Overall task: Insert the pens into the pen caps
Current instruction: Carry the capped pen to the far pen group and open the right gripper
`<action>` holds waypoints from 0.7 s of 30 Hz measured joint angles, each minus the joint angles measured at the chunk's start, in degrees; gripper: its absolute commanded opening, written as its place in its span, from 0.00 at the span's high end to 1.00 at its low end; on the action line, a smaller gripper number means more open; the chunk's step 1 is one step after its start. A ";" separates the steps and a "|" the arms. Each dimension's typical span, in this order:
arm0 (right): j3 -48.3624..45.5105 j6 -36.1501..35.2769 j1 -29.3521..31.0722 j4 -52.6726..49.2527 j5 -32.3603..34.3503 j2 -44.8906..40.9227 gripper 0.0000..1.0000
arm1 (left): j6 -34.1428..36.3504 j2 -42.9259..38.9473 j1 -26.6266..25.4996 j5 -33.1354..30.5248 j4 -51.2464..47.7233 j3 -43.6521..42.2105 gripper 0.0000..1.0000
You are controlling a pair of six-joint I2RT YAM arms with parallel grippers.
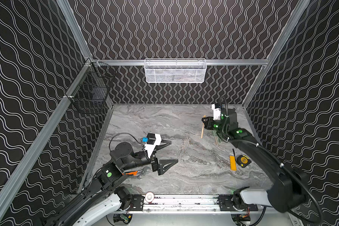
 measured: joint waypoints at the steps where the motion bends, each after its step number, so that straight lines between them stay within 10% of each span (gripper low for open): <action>1: 1.97 -1.86 -0.87 -2.45 0.22 2.86 1.00 | 0.07 -0.66 0.00 -0.42 -1.36 0.20 0.01; 21: 25.70 -17.90 -5.55 -27.26 12.26 39.04 0.95 | 1.51 -3.80 0.00 -6.84 -13.49 1.66 0.01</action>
